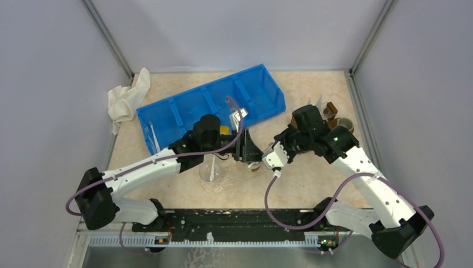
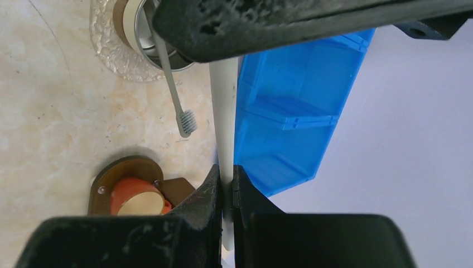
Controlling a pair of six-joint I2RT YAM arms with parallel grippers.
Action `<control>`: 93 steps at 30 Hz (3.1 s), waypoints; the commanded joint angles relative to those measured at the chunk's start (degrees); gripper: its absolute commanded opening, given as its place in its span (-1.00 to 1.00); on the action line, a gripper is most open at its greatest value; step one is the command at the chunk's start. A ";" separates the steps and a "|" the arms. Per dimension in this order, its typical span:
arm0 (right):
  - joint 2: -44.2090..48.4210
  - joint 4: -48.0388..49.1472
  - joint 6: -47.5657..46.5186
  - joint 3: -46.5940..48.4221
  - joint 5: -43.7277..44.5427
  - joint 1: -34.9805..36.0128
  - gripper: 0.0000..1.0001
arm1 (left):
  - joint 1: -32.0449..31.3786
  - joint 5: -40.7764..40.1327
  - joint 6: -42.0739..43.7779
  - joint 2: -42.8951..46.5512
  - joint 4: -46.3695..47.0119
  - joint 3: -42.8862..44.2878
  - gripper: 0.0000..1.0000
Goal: Prepare toiletry sets of a toothbrush and toothpaste on the tray
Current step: Place the toothbrush in the cup.
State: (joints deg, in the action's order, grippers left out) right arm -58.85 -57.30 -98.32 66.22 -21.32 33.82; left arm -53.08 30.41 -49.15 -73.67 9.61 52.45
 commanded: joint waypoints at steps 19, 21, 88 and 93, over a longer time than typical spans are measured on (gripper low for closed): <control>6.87 -3.06 12.06 3.57 -20.19 -3.17 0.93 | -1.68 -16.23 14.41 11.39 2.11 -8.30 -1.00; 7.88 -5.26 13.69 4.46 -28.60 -5.58 0.95 | -1.69 -18.58 15.32 15.17 7.61 -12.63 -1.00; -7.91 121.67 153.55 -21.21 -48.16 -30.91 0.71 | 6.45 -15.60 27.64 -6.87 56.40 -7.19 -1.00; -8.23 117.64 150.13 -22.20 -45.34 -29.47 0.65 | 4.86 -14.68 27.08 -8.56 57.32 -6.25 -1.00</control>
State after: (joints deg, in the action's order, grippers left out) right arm -67.13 58.96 52.99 44.29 -70.83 3.29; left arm -47.03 15.70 -21.10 -81.38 64.16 43.46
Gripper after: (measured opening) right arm 0.834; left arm 0.095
